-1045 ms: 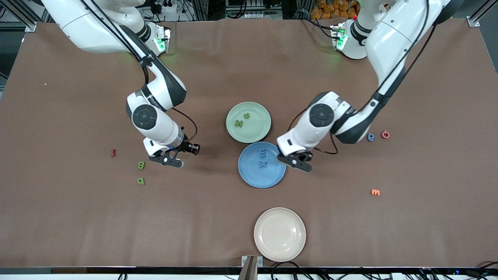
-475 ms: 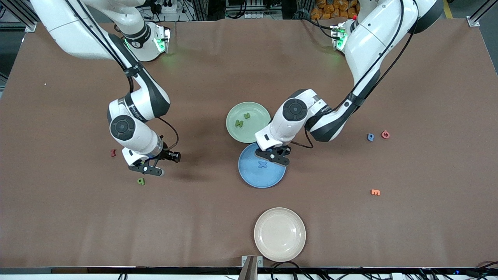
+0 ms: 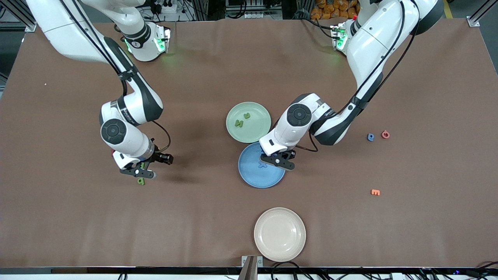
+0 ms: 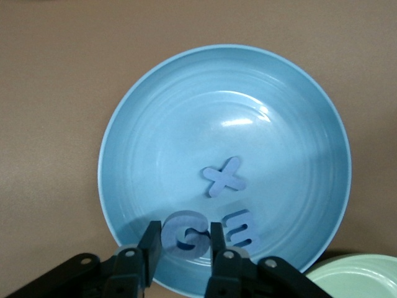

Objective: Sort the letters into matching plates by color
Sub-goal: 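Drop the blue G onto the blue plate while the right gripper reaches B, then grasp the green B with the right gripper while the left gripper lowers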

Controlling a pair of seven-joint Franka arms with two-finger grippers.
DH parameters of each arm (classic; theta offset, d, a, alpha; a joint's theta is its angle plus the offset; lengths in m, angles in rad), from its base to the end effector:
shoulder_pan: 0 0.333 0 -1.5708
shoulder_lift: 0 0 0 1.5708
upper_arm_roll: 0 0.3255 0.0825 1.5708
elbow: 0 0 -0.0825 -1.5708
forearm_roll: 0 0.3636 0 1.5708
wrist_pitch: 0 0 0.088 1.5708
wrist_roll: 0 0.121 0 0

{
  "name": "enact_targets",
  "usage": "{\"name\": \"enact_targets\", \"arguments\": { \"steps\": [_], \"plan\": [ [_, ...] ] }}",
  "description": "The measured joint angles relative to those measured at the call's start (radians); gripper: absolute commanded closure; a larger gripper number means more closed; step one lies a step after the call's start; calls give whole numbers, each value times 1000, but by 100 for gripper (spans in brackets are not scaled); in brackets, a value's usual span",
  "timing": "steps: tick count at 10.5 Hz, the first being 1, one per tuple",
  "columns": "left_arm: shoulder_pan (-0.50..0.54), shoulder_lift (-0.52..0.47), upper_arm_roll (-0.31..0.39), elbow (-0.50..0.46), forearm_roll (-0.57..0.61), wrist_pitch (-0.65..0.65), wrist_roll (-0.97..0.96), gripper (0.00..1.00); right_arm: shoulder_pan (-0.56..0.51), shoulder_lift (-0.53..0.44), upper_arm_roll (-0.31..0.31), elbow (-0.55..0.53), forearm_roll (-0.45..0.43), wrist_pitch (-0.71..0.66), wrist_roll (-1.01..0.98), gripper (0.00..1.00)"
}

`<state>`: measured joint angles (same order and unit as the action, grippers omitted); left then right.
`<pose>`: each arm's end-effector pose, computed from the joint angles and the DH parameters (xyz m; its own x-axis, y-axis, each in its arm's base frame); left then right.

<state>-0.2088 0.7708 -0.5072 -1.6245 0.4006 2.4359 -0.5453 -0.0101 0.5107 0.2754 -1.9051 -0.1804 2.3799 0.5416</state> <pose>0.5612 -0.4120 0.2323 0.9480 -0.2972 0.1136 -0.3101 -0.9429 0.1216 0.6011 0.1501 0.2459 0.9842 -0.1763 -0.0141 -0.1764 -0.9843 -0.0039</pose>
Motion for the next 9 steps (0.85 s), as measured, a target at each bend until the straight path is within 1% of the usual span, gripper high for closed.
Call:
{"name": "enact_targets", "arguments": {
  "steps": [2,4,6,9],
  "plan": [
    [-2,0,1,0,4,0,2,0,0,-6,-22,0,0,0,-24,31],
    [0,0,7,0,5,-1,4,0,-1,-14,-51,0,0,1,-60,33],
    [4,0,26,-4,7,-4,28,0,-1,-16,-84,0,0,2,-108,33],
    [65,-3,38,-46,9,-7,64,0,-1,-16,-111,0,0,2,-161,34]
  ]
}}
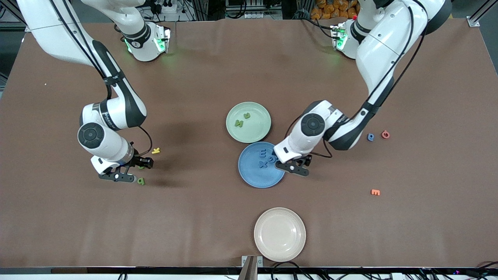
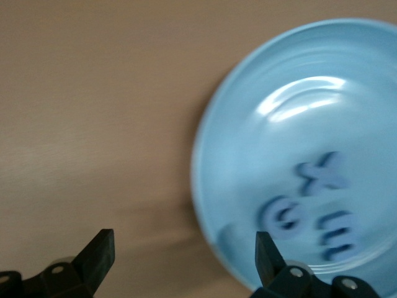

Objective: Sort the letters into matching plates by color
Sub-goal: 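Grasp the green B with the right gripper while the left gripper lowers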

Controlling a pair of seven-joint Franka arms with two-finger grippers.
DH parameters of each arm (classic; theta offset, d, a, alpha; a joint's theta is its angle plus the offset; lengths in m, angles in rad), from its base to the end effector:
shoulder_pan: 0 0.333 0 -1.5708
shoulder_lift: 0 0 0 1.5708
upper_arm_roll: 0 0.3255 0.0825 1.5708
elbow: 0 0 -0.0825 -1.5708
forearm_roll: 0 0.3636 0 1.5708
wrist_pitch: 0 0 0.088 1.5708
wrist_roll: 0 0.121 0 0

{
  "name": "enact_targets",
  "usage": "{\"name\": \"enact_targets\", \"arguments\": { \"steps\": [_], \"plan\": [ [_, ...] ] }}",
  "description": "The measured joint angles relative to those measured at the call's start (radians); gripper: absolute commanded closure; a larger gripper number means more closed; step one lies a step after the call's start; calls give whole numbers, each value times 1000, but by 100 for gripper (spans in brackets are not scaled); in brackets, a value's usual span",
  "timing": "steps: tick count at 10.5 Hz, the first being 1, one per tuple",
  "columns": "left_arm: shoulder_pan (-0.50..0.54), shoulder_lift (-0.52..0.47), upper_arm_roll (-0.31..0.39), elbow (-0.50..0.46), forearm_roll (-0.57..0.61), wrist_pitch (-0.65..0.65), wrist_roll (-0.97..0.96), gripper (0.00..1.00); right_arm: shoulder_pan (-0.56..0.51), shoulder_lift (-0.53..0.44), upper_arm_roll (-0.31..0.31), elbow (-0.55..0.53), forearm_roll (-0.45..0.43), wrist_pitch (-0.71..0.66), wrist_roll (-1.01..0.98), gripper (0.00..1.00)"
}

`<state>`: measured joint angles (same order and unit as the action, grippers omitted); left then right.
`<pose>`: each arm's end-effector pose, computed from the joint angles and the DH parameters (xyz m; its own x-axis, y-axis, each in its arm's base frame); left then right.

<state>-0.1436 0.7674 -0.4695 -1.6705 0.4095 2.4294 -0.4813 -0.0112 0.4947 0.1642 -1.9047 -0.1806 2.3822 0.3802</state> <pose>0.5815 -0.3538 0.2086 0.9523 -0.2956 0.0756 -0.3009 -0.9511 0.0706 0.6144 0.0856 0.2493 0.9934 -0.1142 0.0081 -0.1144 -0.9924 0.0457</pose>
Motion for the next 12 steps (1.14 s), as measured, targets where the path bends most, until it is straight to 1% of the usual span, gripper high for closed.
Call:
{"name": "enact_targets", "arguments": {
  "steps": [2,3,5,8,10,12],
  "plan": [
    [71,-27,1,-54,2,0,97,0,0,0,-14,0,0,0,-23,35],
    [111,-58,1,-95,3,0,147,0,0,0,-21,0,0,0,-39,35],
    [158,-143,0,-199,4,-4,178,0,-1,0,-35,0,0,0,-65,36],
    [260,-250,0,-358,128,-6,188,0,-13,0,-48,-1,0,0,-95,37],
    [323,-284,-1,-424,203,7,202,0,-16,0,-48,-1,0,0,-97,37],
    [380,-297,-1,-492,259,87,206,0,-21,0,-52,-2,0,-1,-107,37]
  ]
}}
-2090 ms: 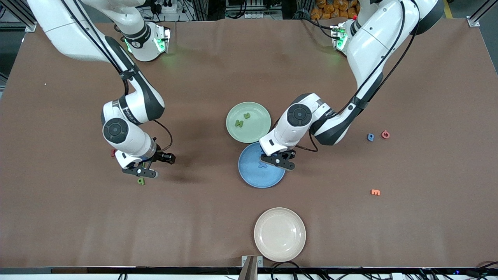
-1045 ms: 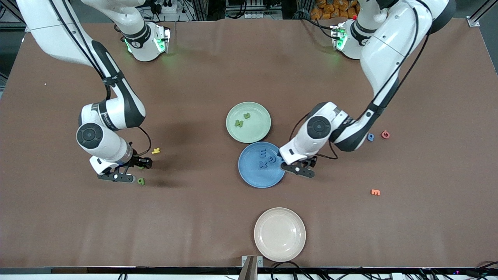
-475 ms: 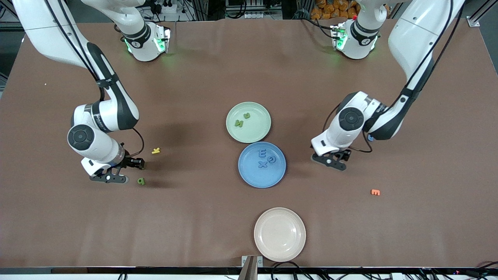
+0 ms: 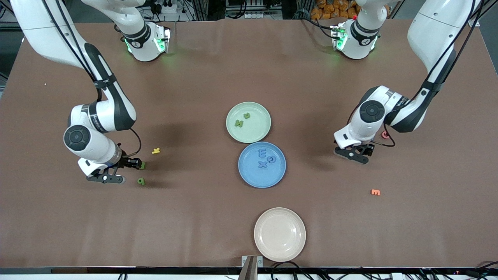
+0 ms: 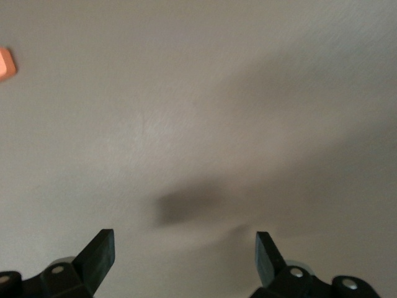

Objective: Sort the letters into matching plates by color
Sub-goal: 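Grasp the green B with the right gripper while the left gripper lowers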

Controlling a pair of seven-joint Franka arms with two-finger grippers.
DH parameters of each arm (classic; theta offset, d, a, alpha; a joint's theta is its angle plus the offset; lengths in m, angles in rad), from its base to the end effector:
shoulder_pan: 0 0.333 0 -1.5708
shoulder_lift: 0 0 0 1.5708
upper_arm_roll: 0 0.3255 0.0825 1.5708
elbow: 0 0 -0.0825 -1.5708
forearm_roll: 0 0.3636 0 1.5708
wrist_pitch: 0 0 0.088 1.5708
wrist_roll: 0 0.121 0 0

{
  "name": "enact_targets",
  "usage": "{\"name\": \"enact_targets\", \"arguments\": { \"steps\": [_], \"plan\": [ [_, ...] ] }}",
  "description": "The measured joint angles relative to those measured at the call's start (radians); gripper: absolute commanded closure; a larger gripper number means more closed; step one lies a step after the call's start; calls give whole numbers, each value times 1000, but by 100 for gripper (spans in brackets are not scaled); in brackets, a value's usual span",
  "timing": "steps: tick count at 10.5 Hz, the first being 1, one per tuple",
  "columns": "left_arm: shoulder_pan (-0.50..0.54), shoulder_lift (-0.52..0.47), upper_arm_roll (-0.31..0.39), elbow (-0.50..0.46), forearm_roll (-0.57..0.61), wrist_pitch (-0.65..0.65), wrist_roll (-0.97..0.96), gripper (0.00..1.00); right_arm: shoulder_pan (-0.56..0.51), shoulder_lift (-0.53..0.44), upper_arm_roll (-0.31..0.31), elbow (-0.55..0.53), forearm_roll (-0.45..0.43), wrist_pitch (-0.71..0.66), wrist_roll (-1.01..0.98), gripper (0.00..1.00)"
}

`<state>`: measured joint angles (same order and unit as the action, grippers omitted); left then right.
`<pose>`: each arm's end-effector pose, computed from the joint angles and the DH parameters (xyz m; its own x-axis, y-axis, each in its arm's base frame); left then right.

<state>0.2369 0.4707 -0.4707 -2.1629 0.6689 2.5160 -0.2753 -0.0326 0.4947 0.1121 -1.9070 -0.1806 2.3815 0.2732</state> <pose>0.5347 -0.1299 0.2050 0.8907 -0.4544 -0.0125 -0.4499 -0.8773 -0.1671 0.6178 0.0420 0.2464 0.9972 -0.0746 0.0007 -0.0744 -0.9947 0.0715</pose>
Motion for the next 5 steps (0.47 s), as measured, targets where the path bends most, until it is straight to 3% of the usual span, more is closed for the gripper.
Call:
{"name": "enact_targets", "arguments": {
  "steps": [5],
  "plan": [
    [139,-7,-2,-77,19,60,78,0,-28,0,-10,-1,0,0,-48,38]
  ]
}}
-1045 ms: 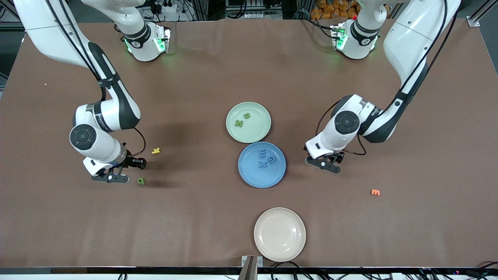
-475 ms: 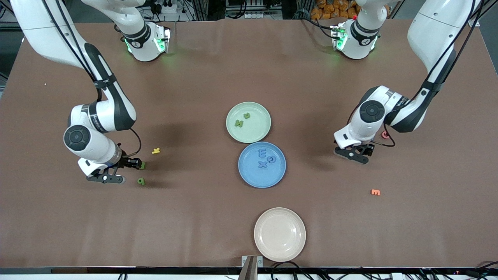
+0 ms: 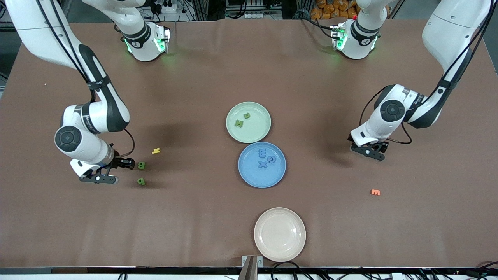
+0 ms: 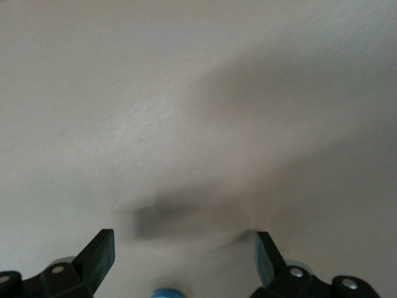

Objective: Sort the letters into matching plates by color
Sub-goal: 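Grasp the green B with the right gripper while the left gripper lowers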

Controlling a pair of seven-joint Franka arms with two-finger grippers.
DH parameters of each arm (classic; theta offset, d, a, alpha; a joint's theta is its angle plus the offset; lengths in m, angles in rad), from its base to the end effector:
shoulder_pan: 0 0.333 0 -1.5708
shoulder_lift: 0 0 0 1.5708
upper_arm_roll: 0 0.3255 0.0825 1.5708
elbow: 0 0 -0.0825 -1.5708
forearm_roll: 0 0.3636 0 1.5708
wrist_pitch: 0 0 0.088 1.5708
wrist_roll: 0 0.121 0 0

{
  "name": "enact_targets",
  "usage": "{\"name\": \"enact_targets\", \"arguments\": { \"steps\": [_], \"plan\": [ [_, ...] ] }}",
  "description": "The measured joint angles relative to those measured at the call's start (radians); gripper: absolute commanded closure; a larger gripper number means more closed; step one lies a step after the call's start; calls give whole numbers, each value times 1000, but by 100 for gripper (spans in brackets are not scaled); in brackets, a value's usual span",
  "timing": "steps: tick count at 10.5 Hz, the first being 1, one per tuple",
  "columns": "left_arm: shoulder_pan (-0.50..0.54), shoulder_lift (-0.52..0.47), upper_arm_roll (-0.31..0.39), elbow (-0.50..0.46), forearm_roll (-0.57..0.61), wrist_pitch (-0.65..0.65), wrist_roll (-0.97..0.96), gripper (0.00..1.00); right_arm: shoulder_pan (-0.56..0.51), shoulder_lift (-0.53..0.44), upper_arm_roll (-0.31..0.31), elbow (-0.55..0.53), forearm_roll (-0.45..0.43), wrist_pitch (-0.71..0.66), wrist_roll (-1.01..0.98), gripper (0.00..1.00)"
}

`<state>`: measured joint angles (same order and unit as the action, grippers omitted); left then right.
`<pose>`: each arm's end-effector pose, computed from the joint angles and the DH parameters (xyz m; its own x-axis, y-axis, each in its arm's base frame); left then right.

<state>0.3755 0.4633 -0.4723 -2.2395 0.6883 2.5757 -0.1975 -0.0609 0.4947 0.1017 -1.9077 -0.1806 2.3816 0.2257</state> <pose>0.5229 -0.0639 0.1888 0.8988 -0.4372 -0.0320 -0.4371 -0.8883 -0.1411 0.6187 0.0184 0.2459 0.9979 -0.0646 -0.0033 -0.0642 -0.9950 0.0764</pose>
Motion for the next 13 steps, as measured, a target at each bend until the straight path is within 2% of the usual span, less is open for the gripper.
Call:
{"name": "enact_targets", "arguments": {
  "steps": [6,13],
  "plan": [
    [88,-4,-10,-39,0,5,25,0,2,4,-1,-31,0,58,0,38],
    [103,-5,-28,-79,-5,6,22,0,18,42,4,-103,4,191,0,40]
  ]
}}
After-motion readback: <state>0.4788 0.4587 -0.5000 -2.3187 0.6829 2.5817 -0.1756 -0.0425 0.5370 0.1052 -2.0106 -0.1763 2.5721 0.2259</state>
